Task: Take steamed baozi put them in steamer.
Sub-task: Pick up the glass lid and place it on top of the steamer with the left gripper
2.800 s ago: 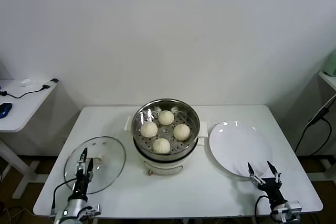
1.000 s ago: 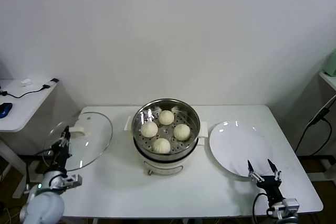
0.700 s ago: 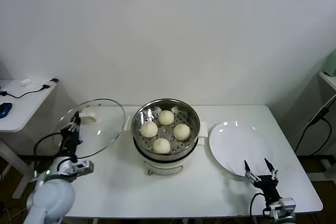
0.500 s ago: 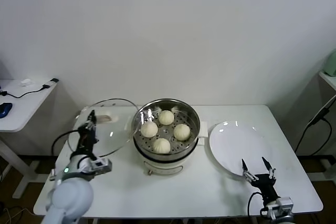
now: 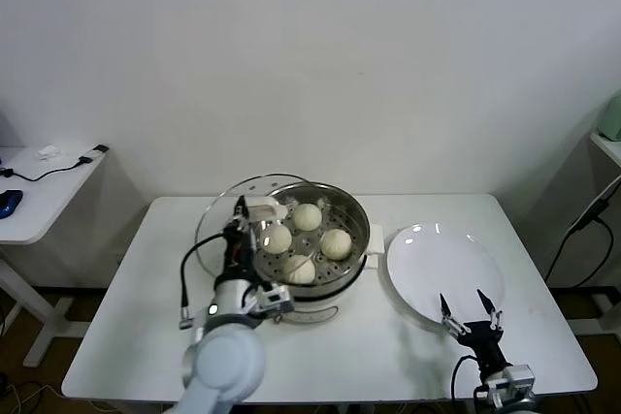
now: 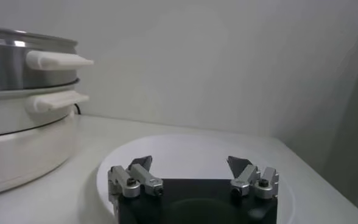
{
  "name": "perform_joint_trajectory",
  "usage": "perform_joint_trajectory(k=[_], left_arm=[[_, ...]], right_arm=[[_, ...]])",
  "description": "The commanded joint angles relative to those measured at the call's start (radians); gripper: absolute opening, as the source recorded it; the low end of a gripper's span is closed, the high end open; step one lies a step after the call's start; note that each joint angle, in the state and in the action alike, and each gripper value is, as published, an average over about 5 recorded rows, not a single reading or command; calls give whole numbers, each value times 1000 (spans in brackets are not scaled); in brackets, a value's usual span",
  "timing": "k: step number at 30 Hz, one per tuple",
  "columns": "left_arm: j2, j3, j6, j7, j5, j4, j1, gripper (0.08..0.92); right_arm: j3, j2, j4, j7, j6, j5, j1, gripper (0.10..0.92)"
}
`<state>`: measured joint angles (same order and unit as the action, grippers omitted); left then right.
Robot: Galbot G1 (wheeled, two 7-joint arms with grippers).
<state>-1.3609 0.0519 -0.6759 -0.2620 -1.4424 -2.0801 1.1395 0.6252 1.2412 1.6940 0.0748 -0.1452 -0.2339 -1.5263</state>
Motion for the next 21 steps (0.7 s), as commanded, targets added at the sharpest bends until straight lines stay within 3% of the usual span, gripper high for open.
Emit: perform_joint_trajectory(k=[1, 15, 21], left_arm=[[-189, -171, -58, -11, -160, 155, -87, 139], [-253, -170, -64, 32, -179, 305, -122, 139], [-246, -154, -58, 39, -204, 330, -125, 139]], right_arm=[[3, 3, 2, 3, -5, 6, -6, 823], [20, 0, -20, 2, -28, 1, -14, 823], [22, 1, -27, 2, -36, 2, -17, 823]])
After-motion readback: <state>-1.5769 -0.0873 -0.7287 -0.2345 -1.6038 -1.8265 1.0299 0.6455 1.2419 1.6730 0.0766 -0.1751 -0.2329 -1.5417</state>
